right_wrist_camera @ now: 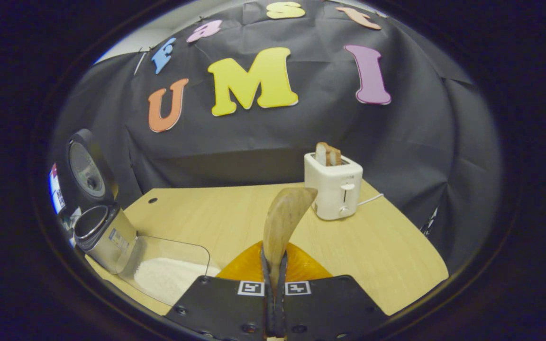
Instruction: Close the left gripper, press the button to open the rice cooker; take a wooden spoon from the chopstick holder with the right hand, scoop a spoonful of rice and pour it into the rice cooker, then put the wooden spoon back into the chopstick holder.
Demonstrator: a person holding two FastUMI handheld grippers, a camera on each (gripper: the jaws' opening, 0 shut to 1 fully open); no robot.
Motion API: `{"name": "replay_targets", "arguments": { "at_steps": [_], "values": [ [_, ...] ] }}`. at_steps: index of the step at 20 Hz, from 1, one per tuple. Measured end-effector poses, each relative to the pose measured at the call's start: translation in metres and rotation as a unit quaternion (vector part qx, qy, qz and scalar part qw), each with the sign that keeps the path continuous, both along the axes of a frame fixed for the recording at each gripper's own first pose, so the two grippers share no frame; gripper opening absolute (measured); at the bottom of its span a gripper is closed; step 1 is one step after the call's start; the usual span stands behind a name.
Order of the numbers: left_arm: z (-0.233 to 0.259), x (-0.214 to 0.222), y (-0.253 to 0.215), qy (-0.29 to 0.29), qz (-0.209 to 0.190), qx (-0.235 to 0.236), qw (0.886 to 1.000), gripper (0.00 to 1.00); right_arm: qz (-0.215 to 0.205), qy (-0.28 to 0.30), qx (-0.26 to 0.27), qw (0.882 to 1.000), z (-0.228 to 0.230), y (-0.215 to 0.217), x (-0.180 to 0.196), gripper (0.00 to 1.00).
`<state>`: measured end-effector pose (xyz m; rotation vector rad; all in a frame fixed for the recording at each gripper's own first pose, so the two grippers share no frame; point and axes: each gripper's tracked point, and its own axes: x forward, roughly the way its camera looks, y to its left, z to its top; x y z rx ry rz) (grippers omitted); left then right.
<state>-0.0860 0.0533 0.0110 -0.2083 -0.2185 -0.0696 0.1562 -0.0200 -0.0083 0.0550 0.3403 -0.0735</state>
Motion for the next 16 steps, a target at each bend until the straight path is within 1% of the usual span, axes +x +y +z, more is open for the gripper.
{"name": "replay_targets", "arguments": {
  "at_steps": [1,2,3,7,9,11,12,13,14,16],
  "values": [
    [-0.001,0.001,0.001,0.002,-0.001,0.000,1.000,0.98,0.000,-0.013,-0.015,1.000,0.013,0.006,-0.005,0.01],
    [-0.002,0.001,0.003,0.003,0.000,-0.001,1.000,0.99,-0.004,-0.029,-0.033,0.999,0.027,0.009,-0.008,0.03],
    [-0.003,0.002,0.005,0.005,0.000,-0.002,1.000,0.99,0.000,-0.043,-0.046,0.998,0.040,0.018,-0.012,0.01],
    [-0.007,0.004,0.011,0.011,0.003,-0.008,1.000,0.99,0.040,-0.066,-0.051,0.996,0.069,0.070,-0.021,0.01],
    [-0.008,0.005,0.015,0.014,0.005,-0.010,1.000,0.99,0.051,-0.076,-0.054,0.994,0.076,0.093,-0.020,0.01],
    [-0.011,0.008,0.017,0.018,0.008,-0.010,1.000,0.99,0.062,-0.071,-0.060,0.994,0.071,0.116,-0.019,0.00],
    [-0.011,0.008,0.019,0.020,0.011,-0.007,1.000,0.99,0.063,-0.065,-0.061,0.994,0.064,0.125,-0.017,0.02],
    [-0.012,0.009,0.020,0.021,0.016,-0.001,1.000,0.99,0.068,-0.060,-0.061,0.994,0.058,0.136,-0.014,0.01],
    [-0.013,0.010,0.022,0.022,0.023,0.007,0.999,0.99,0.071,-0.056,-0.055,0.994,0.053,0.146,-0.012,0.00],
    [-0.014,0.010,0.022,0.024,0.033,0.019,0.999,0.98,0.065,-0.049,-0.037,0.996,0.038,0.157,-0.006,0.01]
  ]
}}
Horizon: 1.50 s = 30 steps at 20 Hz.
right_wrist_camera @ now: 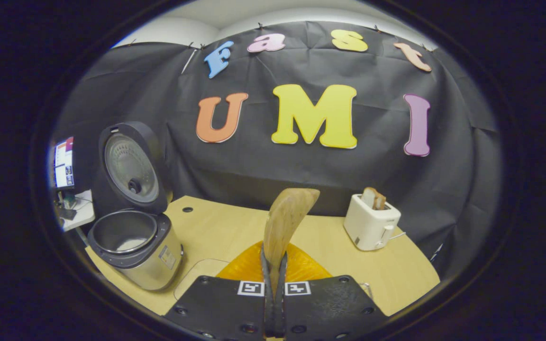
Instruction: Close the left gripper, press the button to open the rice cooker; take a wooden spoon from the chopstick holder with the right hand, scoop a spoonful of rice and pour it into the rice cooker, then put the wooden spoon back into the chopstick holder.
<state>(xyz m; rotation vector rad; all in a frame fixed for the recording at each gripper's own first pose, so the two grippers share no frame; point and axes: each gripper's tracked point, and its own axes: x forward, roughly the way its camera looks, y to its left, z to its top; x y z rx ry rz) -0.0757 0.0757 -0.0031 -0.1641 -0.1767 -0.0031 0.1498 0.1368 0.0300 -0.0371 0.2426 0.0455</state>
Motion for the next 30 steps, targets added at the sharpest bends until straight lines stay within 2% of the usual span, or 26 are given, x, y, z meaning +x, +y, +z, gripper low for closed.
{"name": "replay_targets", "arguments": {
  "at_steps": [3,11,16,19,23,27,30],
  "values": [
    [0.002,0.000,-0.009,-0.004,-0.004,0.011,1.000,0.98,-0.020,0.011,-0.002,1.000,-0.024,0.007,0.011,0.01],
    [0.006,-0.001,-0.018,-0.012,-0.020,0.014,1.000,0.98,-0.065,0.024,-0.057,0.996,-0.067,0.003,0.036,0.01],
    [0.004,0.001,-0.020,-0.010,-0.026,0.008,1.000,0.98,-0.117,0.025,-0.128,0.984,-0.081,-0.006,0.047,0.01],
    [0.003,0.002,-0.023,-0.005,-0.035,0.001,0.999,0.98,-0.109,0.021,-0.138,0.984,-0.088,0.016,0.046,0.01],
    [0.002,0.003,-0.019,0.003,-0.018,0.007,1.000,0.99,-0.070,0.041,-0.115,0.990,-0.101,0.054,0.036,0.01],
    [-0.004,0.007,-0.015,0.007,-0.022,0.002,1.000,0.98,-0.056,0.047,-0.104,0.992,-0.105,0.070,0.028,0.01],
    [-0.005,0.009,-0.015,0.009,-0.025,-0.005,1.000,0.98,-0.045,0.065,-0.050,0.996,-0.108,0.071,0.023,0.01]
  ]
}}
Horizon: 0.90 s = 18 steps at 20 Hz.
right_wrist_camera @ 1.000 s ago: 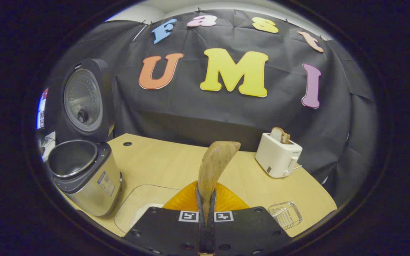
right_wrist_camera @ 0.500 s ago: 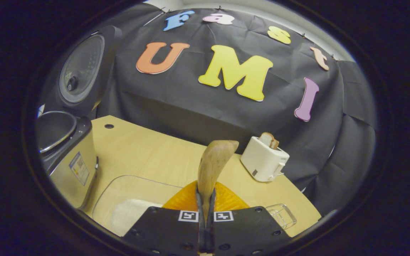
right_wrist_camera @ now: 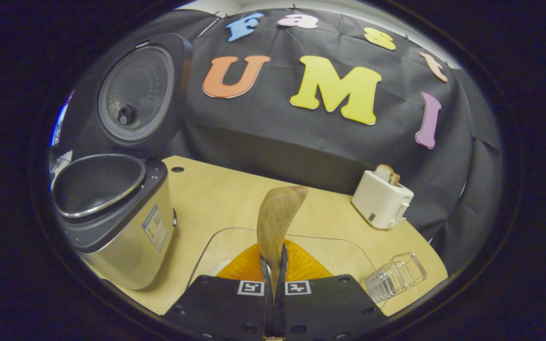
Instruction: Close the left gripper, press the button to open the rice cooker; take a wooden spoon from the chopstick holder with the right hand, scoop a spoonful of rice and pour it into the rice cooker, then put the wooden spoon back into the chopstick holder.
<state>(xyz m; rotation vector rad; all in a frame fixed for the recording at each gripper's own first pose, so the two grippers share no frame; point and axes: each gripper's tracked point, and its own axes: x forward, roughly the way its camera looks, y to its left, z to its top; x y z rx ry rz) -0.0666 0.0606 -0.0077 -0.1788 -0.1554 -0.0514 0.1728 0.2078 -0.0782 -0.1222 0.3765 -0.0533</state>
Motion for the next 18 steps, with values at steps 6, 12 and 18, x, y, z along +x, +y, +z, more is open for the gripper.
{"name": "replay_targets", "arguments": {
  "at_steps": [6,12,18],
  "values": [
    [-0.001,0.002,0.000,0.004,-0.007,-0.019,1.000,0.99,-0.055,0.036,0.249,0.966,-0.001,-0.036,-0.012,0.01],
    [0.002,0.005,-0.011,-0.004,-0.043,-0.026,0.999,0.98,-0.064,0.047,0.378,0.922,-0.006,-0.052,-0.013,0.01],
    [-0.001,0.007,-0.015,-0.003,-0.044,-0.018,0.999,0.97,-0.040,0.059,0.488,0.870,-0.010,-0.049,-0.008,0.01]
  ]
}}
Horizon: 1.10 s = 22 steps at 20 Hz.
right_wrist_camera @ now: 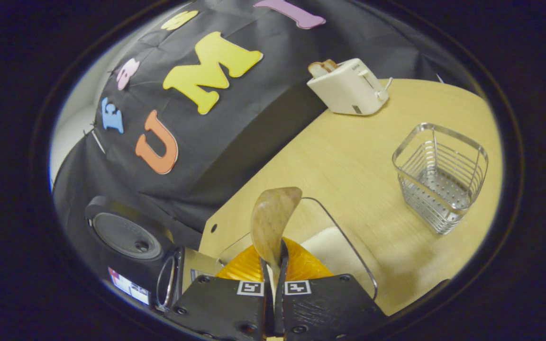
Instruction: Close the left gripper, press the button to open the rice cooker; take a wooden spoon from the chopstick holder with the right hand, scoop a spoonful of rice and pour it into the rice cooker, then put the wooden spoon back into the chopstick holder.
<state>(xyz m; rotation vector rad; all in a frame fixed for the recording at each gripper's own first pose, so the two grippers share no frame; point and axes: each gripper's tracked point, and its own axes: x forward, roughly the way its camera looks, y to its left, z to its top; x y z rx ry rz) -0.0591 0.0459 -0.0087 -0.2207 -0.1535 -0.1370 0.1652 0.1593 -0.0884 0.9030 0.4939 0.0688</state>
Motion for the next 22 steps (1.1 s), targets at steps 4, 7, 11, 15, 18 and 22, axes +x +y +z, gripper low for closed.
{"name": "replay_targets", "arguments": {
  "at_steps": [4,7,11,15,18,22],
  "values": [
    [-0.004,0.002,0.006,0.006,0.009,0.003,1.000,0.97,0.011,-0.019,0.089,0.996,0.011,0.005,0.000,0.01],
    [-0.007,0.003,0.011,0.010,0.015,0.000,1.000,0.97,0.001,-0.028,0.127,0.992,0.018,-0.001,-0.005,0.01],
    [-0.007,0.003,0.015,0.011,0.019,-0.004,1.000,0.97,-0.026,-0.050,0.203,0.978,0.033,-0.020,-0.012,0.01],
    [-0.012,0.007,0.019,0.019,0.025,0.005,1.000,0.98,-0.031,-0.069,0.298,0.952,0.059,-0.027,-0.020,0.01],
    [-0.016,0.008,0.026,0.025,0.035,0.007,0.999,0.98,-0.005,-0.087,0.353,0.932,0.087,-0.014,-0.027,0.01],
    [-0.019,0.008,0.029,0.030,0.032,0.016,0.999,0.97,0.041,-0.086,0.383,0.919,0.114,0.022,-0.034,0.01]
  ]
}}
